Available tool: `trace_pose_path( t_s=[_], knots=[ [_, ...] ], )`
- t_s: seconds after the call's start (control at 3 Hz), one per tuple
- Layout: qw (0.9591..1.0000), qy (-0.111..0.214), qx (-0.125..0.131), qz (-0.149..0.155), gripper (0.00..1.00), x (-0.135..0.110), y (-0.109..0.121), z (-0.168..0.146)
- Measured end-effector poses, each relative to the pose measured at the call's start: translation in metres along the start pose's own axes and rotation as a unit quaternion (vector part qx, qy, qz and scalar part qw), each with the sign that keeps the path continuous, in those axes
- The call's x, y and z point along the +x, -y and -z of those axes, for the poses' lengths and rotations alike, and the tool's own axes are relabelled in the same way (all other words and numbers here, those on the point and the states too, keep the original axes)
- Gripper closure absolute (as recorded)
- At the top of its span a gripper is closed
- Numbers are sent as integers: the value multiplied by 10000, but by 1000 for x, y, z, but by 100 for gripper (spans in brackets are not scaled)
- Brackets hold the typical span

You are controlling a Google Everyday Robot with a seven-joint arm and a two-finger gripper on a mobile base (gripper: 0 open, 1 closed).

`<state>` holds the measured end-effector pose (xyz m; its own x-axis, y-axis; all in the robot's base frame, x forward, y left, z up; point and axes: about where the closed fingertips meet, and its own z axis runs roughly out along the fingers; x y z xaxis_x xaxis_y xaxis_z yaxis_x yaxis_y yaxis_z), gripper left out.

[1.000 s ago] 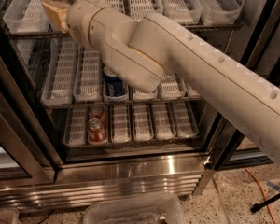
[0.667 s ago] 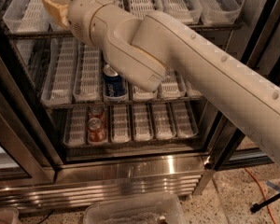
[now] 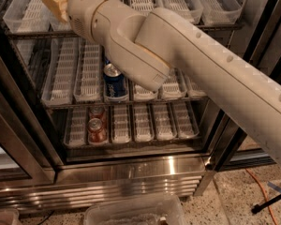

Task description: Pick redbull can from top shelf of fridge

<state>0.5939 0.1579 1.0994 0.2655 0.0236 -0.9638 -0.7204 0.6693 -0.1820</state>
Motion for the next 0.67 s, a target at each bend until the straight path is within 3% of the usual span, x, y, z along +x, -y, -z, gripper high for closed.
trace_pose_path(
  t_s=[0.67],
  knots=[
    [9994, -90, -341, -40, 100, 0, -37, 17]
  ],
)
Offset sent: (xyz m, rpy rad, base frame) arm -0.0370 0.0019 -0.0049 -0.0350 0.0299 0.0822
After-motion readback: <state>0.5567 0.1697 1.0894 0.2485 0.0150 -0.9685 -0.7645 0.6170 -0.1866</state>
